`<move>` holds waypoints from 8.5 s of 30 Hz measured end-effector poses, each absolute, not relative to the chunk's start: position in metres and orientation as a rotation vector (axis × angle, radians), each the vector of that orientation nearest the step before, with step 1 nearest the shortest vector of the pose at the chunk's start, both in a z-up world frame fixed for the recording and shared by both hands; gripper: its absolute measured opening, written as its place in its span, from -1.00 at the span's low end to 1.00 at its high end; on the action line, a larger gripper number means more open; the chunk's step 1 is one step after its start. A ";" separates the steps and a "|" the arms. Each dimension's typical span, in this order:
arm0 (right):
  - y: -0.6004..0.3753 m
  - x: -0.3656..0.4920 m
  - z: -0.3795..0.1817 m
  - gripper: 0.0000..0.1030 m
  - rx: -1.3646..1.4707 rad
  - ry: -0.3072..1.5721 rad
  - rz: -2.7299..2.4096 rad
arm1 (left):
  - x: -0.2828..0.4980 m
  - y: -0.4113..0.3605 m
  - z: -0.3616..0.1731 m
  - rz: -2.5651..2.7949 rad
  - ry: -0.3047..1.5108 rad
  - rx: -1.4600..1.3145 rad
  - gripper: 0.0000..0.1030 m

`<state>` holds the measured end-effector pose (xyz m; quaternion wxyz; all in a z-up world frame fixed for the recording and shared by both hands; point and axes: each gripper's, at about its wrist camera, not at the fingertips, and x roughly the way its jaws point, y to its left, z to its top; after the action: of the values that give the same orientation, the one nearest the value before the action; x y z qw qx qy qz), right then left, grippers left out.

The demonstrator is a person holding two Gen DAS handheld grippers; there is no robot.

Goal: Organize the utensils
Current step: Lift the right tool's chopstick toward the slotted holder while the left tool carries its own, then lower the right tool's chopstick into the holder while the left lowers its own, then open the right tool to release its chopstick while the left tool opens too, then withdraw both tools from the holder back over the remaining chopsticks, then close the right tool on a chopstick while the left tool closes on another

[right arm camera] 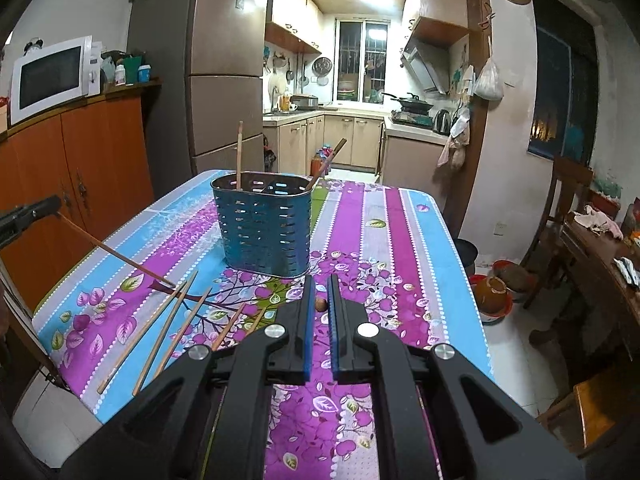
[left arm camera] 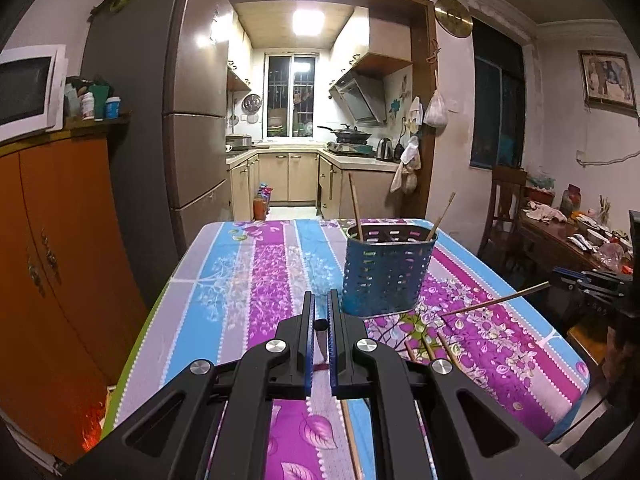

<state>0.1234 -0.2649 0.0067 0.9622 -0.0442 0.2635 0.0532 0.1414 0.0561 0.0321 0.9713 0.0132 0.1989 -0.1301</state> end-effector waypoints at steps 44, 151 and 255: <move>-0.244 0.161 0.097 -0.91 -0.190 0.540 0.164 | 0.190 0.019 0.140 -0.332 0.269 0.128 -0.86; -0.328 0.138 0.059 -0.30 0.065 0.610 0.163 | 0.175 0.076 0.082 -0.133 0.313 0.125 -0.30; -0.197 0.011 -0.143 -0.90 0.020 0.568 0.020 | 0.054 0.017 -0.158 -0.226 0.535 0.078 -0.85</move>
<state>0.0109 -0.1973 -0.1430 0.9598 0.0100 0.2803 0.0099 0.0542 0.0167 -0.1577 0.9573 0.0387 0.2639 -0.1114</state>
